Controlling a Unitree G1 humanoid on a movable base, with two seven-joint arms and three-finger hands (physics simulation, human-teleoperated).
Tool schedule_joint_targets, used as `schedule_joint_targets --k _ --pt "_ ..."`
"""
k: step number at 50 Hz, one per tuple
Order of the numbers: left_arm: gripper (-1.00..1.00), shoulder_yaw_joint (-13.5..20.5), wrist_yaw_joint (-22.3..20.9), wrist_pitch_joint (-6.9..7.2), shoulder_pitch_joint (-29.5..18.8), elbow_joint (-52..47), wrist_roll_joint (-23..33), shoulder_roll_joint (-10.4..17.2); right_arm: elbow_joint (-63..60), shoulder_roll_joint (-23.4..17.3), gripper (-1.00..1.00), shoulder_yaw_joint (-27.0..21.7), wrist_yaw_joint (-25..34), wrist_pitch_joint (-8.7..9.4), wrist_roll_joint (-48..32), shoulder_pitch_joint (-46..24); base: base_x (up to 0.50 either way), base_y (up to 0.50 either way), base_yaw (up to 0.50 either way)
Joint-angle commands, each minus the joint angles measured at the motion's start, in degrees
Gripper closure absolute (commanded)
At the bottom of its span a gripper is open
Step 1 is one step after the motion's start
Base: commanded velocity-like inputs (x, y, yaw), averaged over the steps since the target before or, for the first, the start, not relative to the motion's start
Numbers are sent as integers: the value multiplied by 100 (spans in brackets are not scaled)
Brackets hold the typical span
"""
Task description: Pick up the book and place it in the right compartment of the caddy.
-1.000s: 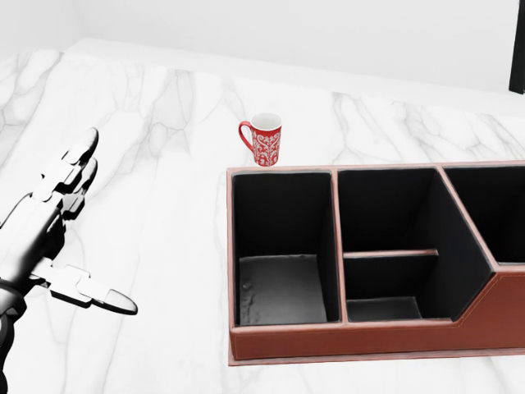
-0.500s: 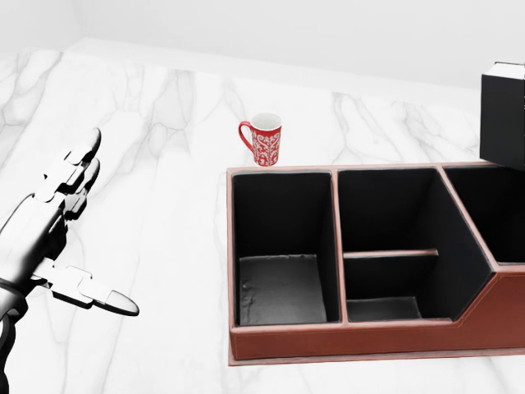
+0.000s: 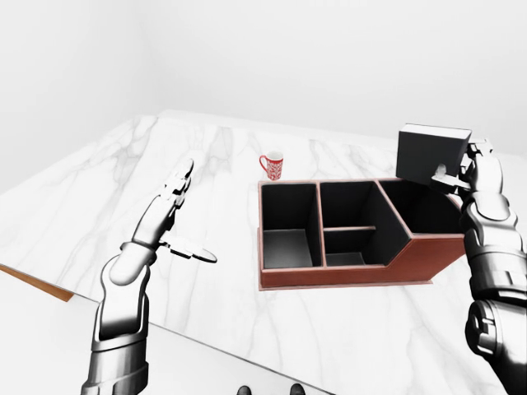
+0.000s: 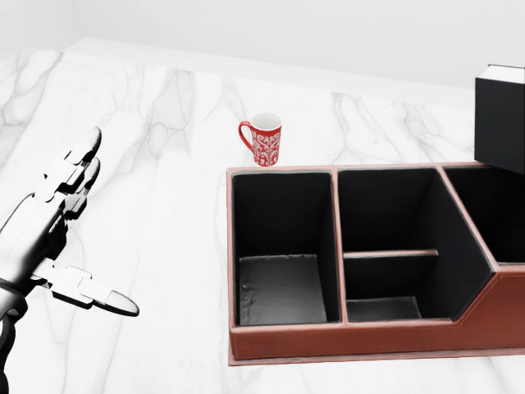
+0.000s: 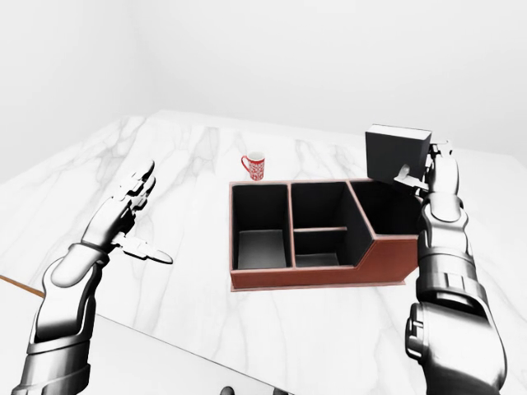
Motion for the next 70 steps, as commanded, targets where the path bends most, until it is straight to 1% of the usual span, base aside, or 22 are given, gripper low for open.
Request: schedule_joint_targets --k 1,15,20,21,23,29,30,32,33,34,36,39,42,43,44,46,47,48,49,50,55,70 --pt "-100 54 -48 0 -5 -23 -164 -24 -234 -51 100 -222 -6 0 248 -57 0 0 0" --pt "-100 58 -75 0 36 -90 -151 -29 -1076 -50 100 -437 -66 0 446 557 0 0 0" --pt "-100 55 -80 0 40 -83 -143 -35 -1670 -123 100 -587 -48 269 503 764 0 0 0" --pt "-100 55 -79 0 52 -81 -141 -40 -1693 -54 100 -621 -45 144 504 912 0 0 0" --pt "-100 53 -80 0 59 -80 -134 -42 -1887 -94 100 -657 -9 335 527 952 0 0 0" --pt "-100 58 -91 0 39 -55 -133 -38 -2101 -39 100 -758 78 396 525 1198 0 0 0" --pt "-100 56 -89 0 38 -18 -132 -37 -2050 22 100 -768 86 257 509 1282 0 0 0" --pt "-100 54 -85 0 35 12 -134 -38 -2359 24 100 -825 129 435 533 1449 0 0 0" --pt "-100 52 -79 0 35 30 -132 -39 -2405 47 100 -850 137 428 528 1502 0 0 0" --pt "-100 54 -76 0 29 67 -136 -37 -2248 127 100 -858 150 195 492 1573 0 0 0" --pt "-100 50 -68 0 28 142 -138 -38 -2351 76 100 -879 165 362 508 1559 0 0 0" --pt "-100 36 -48 0 33 259 -140 -38 -1948 187 100 -837 157 0 429 1588 0 0 0" --pt "-100 33 -34 0 26 370 -146 -38 -2220 98 100 -846 163 274 463 1570 0 0 0" --pt "-100 36 -35 0 12 404 -150 -30 -2206 116 100 -849 161 240 449 1588 0 0 0" --pt "-100 31 -28 0 18 426 -153 -36 -1992 197 100 -837 155 0 411 1632 0 0 0" --pt "-100 27 -24 0 5 450 -153 -29 -2257 118 100 -860 174 281 448 1631 0 0 0" --pt "-100 28 -42 0 14 324 -157 -24 -2034 222 100 -850 170 0 404 1702 0 0 0" --pt "-100 26 -44 0 18 315 -154 -25 -1973 238 100 -843 172 0 396 1715 0 0 0" --pt "-100 26 -53 0 28 316 -152 -25 -2338 139 100 -875 189 301 455 1713 0 0 0" --pt "-100 27 -54 0 31 316 -151 -26 -2417 136 100 -890 193 369 461 1731 0 0 0" --pt "-100 27 -76 0 41 211 -139 -32 -2537 175 100 -939 225 438 436 1793 0 0 0" --pt "-100 26 -114 0 67 41 -103 -60 -1857 341 100 -646 162 36 159 1542 0 0 0"
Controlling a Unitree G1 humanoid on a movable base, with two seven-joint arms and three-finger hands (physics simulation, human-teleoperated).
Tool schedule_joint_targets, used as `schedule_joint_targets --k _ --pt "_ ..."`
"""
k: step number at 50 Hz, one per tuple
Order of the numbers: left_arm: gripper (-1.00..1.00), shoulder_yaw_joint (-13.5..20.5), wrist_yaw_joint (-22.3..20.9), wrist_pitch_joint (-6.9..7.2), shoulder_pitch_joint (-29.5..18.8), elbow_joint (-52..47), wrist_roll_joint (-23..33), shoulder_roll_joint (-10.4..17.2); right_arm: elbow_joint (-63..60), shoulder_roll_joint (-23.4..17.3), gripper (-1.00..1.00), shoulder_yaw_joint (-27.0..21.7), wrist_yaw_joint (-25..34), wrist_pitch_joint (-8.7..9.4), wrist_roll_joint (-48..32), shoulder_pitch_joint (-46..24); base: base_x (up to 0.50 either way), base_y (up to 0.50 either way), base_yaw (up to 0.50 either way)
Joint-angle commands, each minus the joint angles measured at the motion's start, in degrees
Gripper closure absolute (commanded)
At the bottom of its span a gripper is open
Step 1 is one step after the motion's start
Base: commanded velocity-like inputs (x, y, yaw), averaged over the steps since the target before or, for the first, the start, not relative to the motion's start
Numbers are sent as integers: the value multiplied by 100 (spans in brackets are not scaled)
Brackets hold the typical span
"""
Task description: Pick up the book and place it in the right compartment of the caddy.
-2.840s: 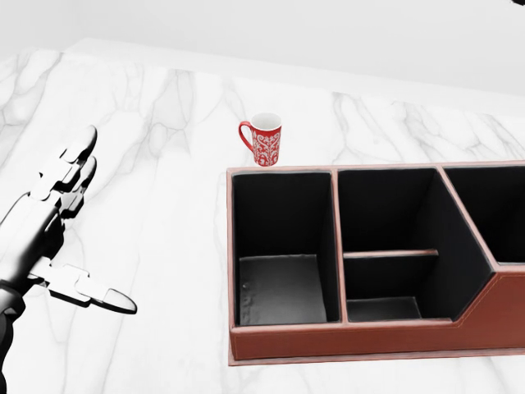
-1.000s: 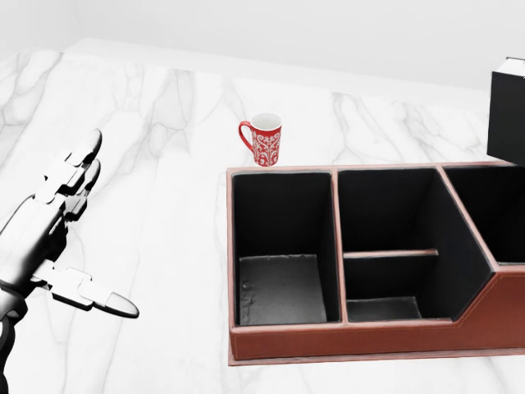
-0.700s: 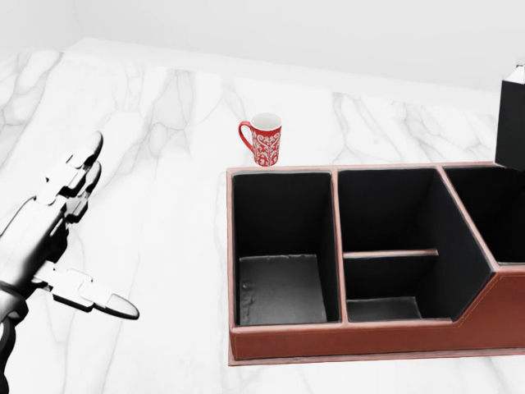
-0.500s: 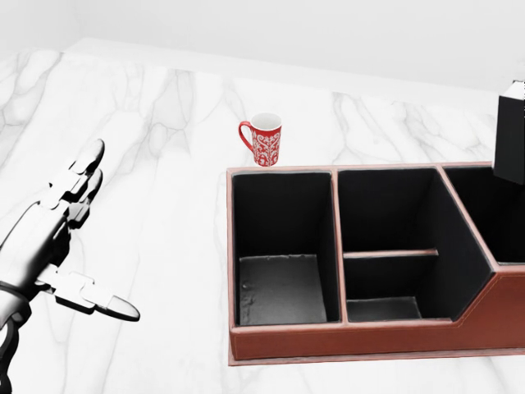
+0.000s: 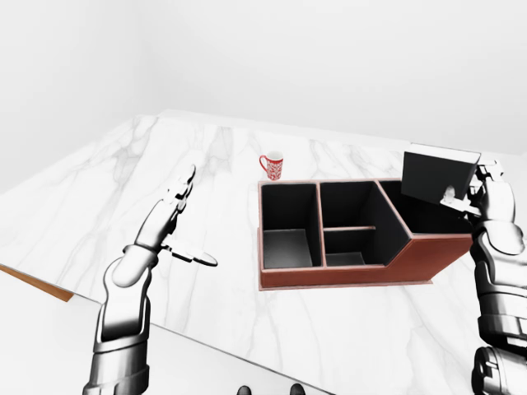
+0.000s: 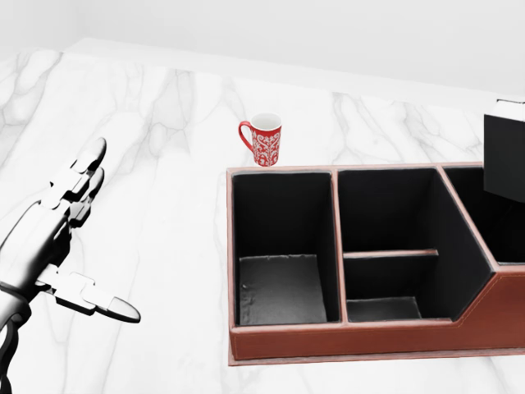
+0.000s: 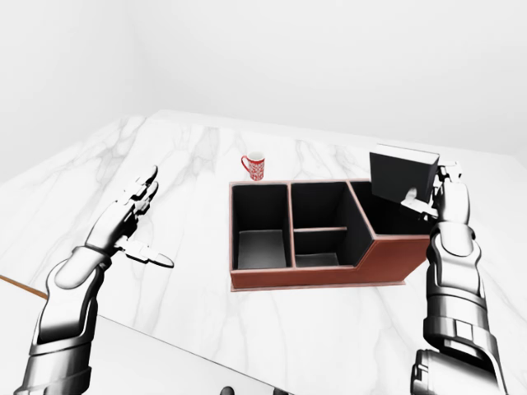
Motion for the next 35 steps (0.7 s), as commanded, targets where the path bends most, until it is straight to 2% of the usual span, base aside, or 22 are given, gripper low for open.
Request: schedule_joint_targets --k 1,4,8,14,22,31,33,35 --pt "-100 54 -65 0 -5 -78 -146 -32 173 72 100 53 -89 -239 94 -176 0 0 0" --pt "-100 56 -72 0 -5 -155 -146 -28 495 172 100 117 -128 -239 15 -164 0 0 0" --pt "-100 56 -74 0 3 -129 -145 -34 93 150 100 108 -107 -239 27 -91 0 0 0" --pt "-100 58 -76 0 1 -94 -144 -33 157 199 100 122 -111 -239 -45 -93 0 0 0" --pt "-100 55 -96 0 9 -146 -135 -39 1192 194 100 299 -210 -239 -161 -396 0 0 0" --pt "-100 58 -109 0 22 -176 -130 -39 1187 131 100 331 -214 -239 -131 -419 0 0 0" --pt "-100 55 -108 0 20 -163 -127 -39 1582 200 100 361 -253 -239 -161 -409 0 0 0" --pt "-100 51 -105 0 21 -141 -124 -42 1165 112 100 351 -215 -239 -101 -402 0 0 0"
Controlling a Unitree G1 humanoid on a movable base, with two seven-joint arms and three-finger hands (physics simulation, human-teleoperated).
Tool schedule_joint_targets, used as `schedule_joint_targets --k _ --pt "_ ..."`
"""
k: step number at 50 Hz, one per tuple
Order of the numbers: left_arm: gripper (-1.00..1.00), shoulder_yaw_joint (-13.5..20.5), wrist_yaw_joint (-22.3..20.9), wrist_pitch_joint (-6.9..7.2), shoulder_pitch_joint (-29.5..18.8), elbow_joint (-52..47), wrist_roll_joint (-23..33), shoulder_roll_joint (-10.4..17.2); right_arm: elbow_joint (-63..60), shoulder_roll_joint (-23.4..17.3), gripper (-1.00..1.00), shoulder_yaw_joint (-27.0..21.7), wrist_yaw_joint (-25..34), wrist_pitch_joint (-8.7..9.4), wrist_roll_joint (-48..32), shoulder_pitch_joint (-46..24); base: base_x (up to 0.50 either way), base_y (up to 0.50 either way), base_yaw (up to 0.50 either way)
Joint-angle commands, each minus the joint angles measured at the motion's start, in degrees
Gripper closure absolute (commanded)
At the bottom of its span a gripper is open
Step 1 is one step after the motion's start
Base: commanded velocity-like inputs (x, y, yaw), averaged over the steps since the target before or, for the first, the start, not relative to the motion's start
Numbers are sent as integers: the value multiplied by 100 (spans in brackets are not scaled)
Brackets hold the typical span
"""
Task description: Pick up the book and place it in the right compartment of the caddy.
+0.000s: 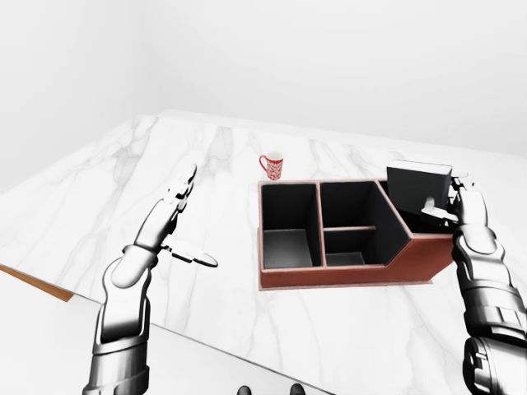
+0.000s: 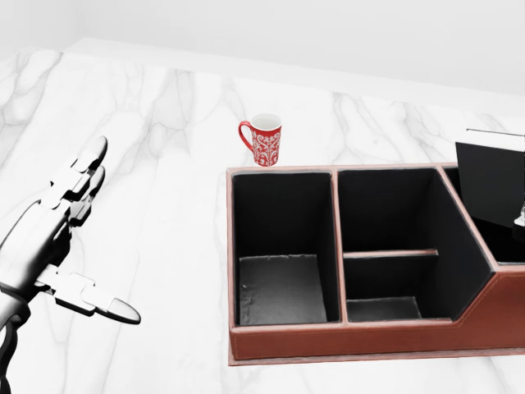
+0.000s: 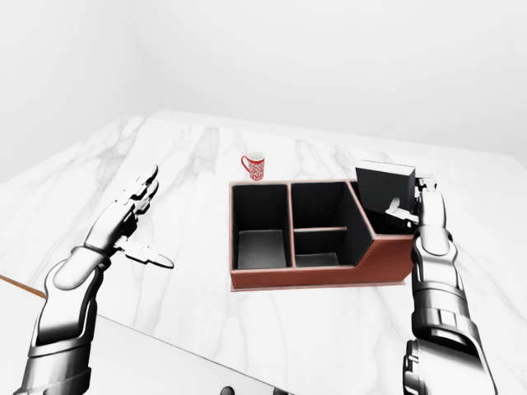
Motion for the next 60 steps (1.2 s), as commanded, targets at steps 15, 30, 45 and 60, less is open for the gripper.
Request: schedule_joint_targets --k 15,30,45,60 --pt "-100 46 -38 0 -29 110 -162 -6 433 35 100 -49 -102 0 223 -66 0 0 0" --pt "-100 45 -52 0 -13 27 -146 -25 109 -29 -100 -71 -148 0 182 -58 0 0 0" --pt "-100 28 -58 0 -2 124 -142 -19 91 -24 -100 -79 -137 0 171 -38 0 0 0" --pt "-100 458 -13 0 -565 -1378 -419 324 -365 -856 -100 -431 -432 168 835 -1076 0 0 0"
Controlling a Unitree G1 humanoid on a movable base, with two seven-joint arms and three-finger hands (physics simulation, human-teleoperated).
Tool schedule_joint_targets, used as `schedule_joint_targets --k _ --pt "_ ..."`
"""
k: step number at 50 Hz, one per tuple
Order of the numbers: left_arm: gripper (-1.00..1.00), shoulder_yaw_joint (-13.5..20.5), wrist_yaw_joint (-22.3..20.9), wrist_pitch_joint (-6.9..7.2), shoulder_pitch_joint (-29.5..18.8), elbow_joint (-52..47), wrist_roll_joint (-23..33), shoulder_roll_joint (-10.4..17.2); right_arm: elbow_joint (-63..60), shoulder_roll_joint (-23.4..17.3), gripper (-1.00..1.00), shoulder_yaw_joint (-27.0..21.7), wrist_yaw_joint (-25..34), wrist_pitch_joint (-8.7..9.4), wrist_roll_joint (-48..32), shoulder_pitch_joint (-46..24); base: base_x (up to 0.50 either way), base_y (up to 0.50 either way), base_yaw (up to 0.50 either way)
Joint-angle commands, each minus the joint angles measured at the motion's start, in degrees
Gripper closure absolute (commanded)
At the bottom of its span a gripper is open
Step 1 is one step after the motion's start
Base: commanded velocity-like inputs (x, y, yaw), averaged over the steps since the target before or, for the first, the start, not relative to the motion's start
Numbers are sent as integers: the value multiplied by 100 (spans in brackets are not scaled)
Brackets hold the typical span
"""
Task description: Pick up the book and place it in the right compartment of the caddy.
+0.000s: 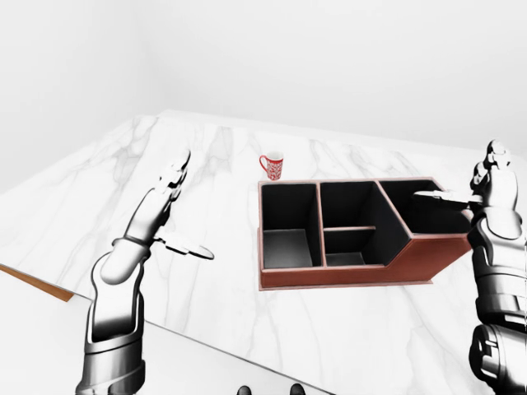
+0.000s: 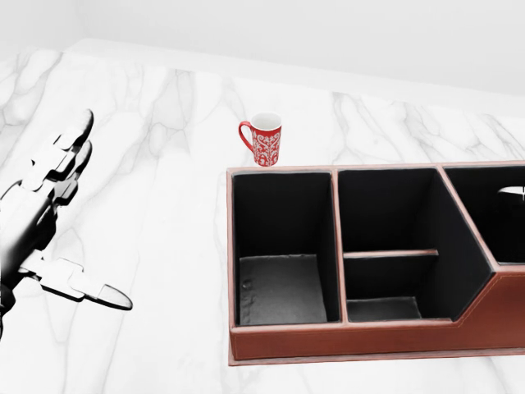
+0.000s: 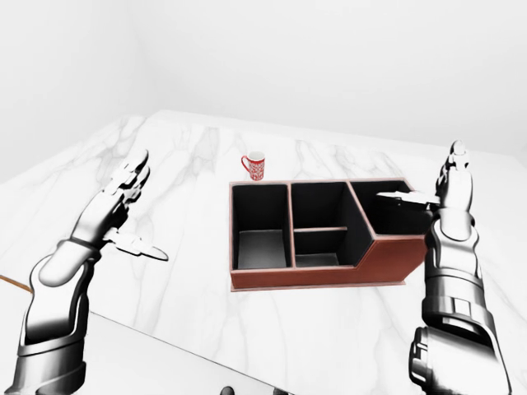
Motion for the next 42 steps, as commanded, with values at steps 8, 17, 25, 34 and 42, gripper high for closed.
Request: schedule_joint_targets --k 8,17,25,34,42 --pt "-100 1211 324 0 -1708 -2930 -1516 1035 -183 -1485 -100 -498 -586 194 1117 -1402 0 0 0" --pt "-100 2180 1546 0 -3234 -3625 -3373 2230 -117 -2451 -100 -689 -860 192 1997 -1648 0 0 0" --pt "-100 2747 3572 0 -3830 -3601 -6471 3640 -487 -3349 -100 -1181 -1059 305 3154 -1064 0 0 0" --pt "-100 3457 5573 0 -1762 -3046 -9571 6509 -478 -4297 -100 -1759 -1316 177 4493 -46 0 0 0" --pt "-100 3952 5676 0 -744 -3143 -9776 6877 -228 -4666 -100 -1805 -1381 -9 5085 402 0 0 0"
